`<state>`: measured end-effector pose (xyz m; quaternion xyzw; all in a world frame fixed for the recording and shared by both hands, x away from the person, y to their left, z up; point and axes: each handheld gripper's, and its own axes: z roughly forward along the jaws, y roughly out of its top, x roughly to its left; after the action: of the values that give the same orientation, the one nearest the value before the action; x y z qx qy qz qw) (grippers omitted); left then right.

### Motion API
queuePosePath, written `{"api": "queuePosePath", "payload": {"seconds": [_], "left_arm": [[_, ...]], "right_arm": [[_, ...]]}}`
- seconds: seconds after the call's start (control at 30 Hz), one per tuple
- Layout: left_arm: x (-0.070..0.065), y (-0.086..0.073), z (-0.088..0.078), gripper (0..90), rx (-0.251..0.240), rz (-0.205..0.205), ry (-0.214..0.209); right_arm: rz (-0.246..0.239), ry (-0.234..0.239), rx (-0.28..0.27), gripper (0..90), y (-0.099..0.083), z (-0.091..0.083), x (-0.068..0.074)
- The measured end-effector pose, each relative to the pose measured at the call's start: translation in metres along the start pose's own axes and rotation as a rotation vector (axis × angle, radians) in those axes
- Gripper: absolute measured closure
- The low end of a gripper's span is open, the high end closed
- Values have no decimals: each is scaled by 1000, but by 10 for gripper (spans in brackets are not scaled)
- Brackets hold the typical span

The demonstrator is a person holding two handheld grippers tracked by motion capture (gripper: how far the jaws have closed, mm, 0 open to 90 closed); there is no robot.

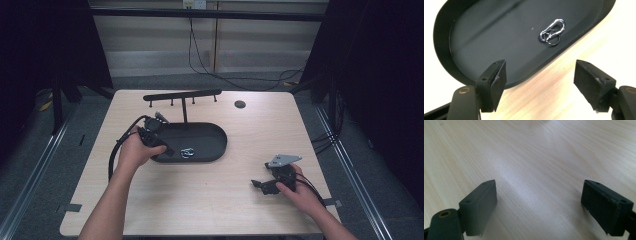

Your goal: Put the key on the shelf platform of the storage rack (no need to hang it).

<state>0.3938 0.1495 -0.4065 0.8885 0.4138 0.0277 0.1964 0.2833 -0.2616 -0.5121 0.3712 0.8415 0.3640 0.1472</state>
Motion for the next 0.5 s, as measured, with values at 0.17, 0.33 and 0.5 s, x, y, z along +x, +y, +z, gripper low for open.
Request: {"api": "queuePosePath", "payload": {"seconds": [0.17,0.33,0.5], "left_arm": [[2,-5,-1,267,-4,0,2],[4,-11,-1,267,-16,-1,3],[5,-16,-1,267,-16,-10,1]], "right_arm": [[0,0,0,130,0,0,0],[0,0,0,130,0,0,0],[0,0,0,130,0,0,0]]}}
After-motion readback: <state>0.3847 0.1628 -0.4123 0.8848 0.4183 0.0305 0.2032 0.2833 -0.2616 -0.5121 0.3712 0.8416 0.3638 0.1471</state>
